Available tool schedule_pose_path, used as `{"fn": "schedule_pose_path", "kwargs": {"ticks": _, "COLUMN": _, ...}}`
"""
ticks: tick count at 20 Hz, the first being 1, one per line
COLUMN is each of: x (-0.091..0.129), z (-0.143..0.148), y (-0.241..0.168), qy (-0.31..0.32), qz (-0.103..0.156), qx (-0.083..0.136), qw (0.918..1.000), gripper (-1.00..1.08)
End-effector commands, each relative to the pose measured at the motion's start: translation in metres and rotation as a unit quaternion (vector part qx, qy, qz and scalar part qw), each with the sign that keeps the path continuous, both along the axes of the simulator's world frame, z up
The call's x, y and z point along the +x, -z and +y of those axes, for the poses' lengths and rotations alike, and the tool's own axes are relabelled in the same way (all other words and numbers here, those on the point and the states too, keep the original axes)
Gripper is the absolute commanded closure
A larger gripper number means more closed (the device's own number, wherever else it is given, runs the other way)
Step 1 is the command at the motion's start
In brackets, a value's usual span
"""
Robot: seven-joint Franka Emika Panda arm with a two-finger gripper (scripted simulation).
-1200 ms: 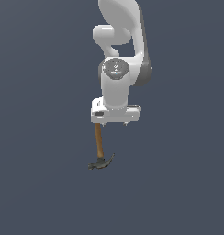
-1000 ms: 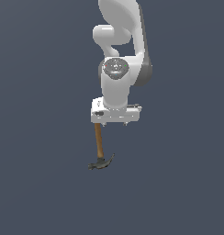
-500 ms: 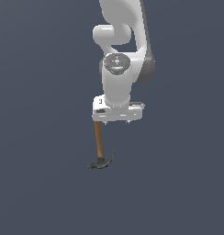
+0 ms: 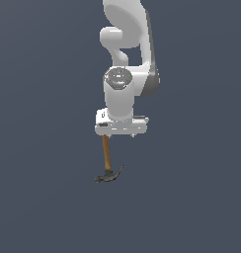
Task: Pick up the object and move it to a goal position.
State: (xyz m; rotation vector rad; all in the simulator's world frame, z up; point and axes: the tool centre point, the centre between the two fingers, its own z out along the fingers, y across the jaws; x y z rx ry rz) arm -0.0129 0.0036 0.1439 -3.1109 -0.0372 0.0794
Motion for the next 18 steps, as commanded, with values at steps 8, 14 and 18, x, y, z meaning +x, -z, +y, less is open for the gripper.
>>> {"fn": "schedule_pose_path", "kwargs": {"ticks": 8, "x": -0.003, "z": -0.040, "y": 0.055, "qy": 0.004, "qz": -0.018, "qx": -0.010, "qw": 0.9998, "gripper": -0.92}}
{"fn": "schedule_pose_path", "kwargs": {"ticks": 14, "x": -0.007, "z": -0.053, "y": 0.074, "qy": 0.005, "qz": -0.024, "qx": -0.014, "qw": 0.9996, "gripper": -0.92}}
{"fn": "schedule_pose_path", "kwargs": {"ticks": 18, "x": -0.007, "z": -0.056, "y": 0.077, "qy": 0.005, "qz": -0.026, "qx": -0.015, "qw": 0.9996, "gripper": -0.92}}
